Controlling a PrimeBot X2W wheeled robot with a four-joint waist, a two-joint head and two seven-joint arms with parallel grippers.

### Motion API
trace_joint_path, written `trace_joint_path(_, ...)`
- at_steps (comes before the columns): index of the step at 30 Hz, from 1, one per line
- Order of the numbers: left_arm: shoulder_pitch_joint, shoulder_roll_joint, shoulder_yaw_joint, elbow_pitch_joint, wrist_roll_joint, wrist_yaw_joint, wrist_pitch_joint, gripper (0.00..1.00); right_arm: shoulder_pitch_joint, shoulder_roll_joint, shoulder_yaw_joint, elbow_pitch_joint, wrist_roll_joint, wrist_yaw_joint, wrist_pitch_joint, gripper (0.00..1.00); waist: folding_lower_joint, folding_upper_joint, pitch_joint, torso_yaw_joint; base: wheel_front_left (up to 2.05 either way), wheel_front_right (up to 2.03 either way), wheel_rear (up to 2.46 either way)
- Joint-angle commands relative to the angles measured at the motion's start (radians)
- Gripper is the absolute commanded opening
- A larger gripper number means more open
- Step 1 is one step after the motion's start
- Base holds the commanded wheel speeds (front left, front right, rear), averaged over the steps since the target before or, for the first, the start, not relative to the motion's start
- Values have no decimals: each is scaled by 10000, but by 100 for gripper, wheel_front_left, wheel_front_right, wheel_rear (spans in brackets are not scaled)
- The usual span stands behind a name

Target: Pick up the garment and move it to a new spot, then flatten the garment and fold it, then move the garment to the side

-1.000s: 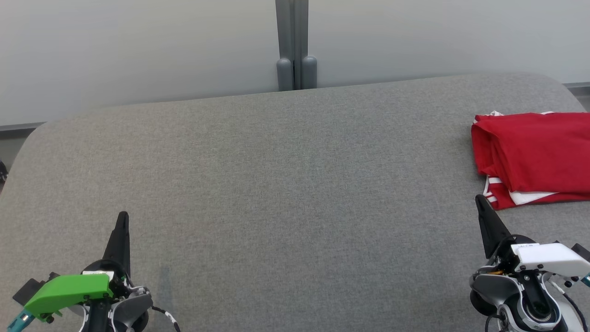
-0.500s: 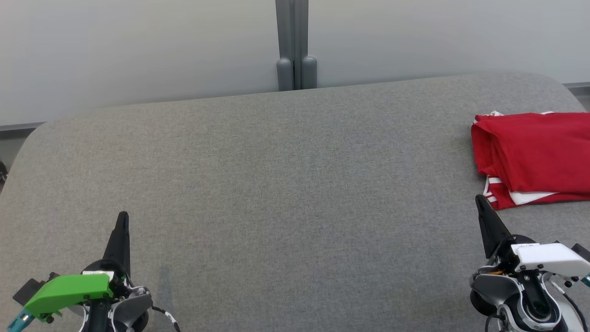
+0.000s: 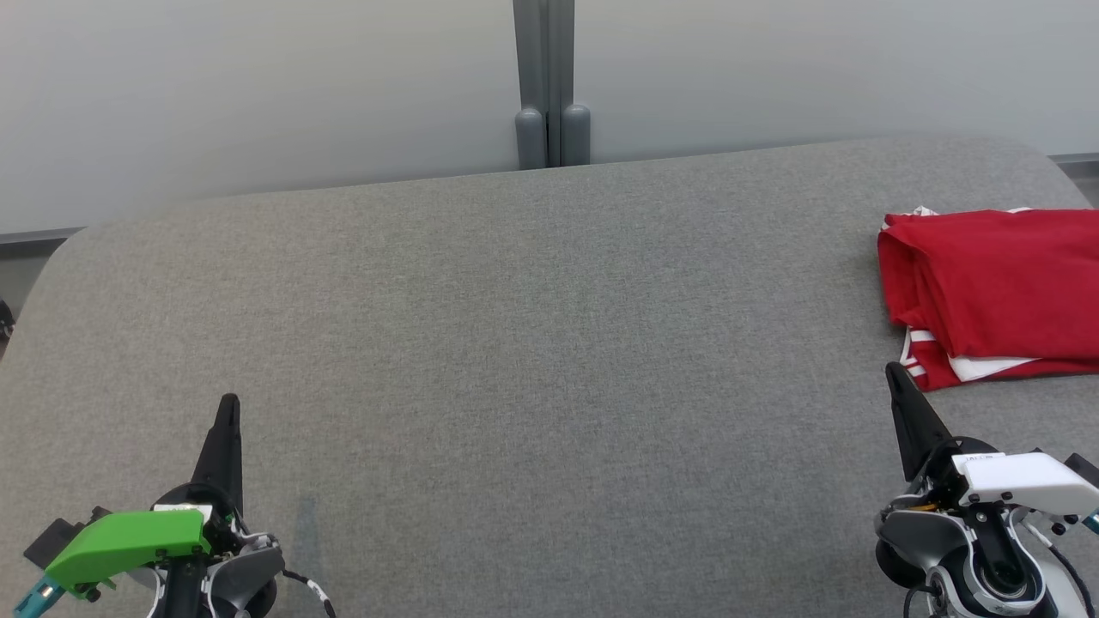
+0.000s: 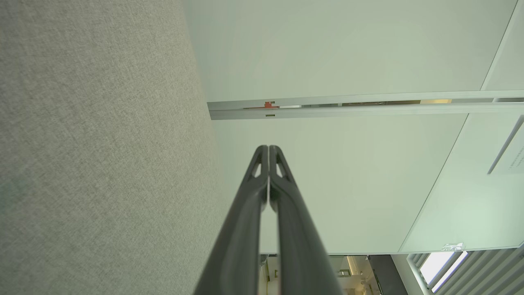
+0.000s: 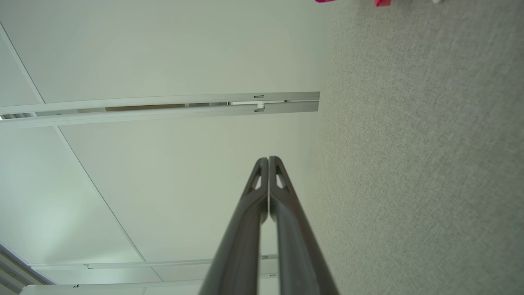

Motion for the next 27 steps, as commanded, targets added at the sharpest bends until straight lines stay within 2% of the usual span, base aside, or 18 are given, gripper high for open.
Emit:
trace_joint_path(1,-105,62,22,-15,-29,-48,37,0,-63,-12,-19,-50,3,4,34,0,0,0,0,0,0,0,0)
trace_joint_path(27,-105,62,21,-16,-29,-48,36,0,-63,-7,-26,-48,-7,4,41,0,0,0,0,0,0,0,0)
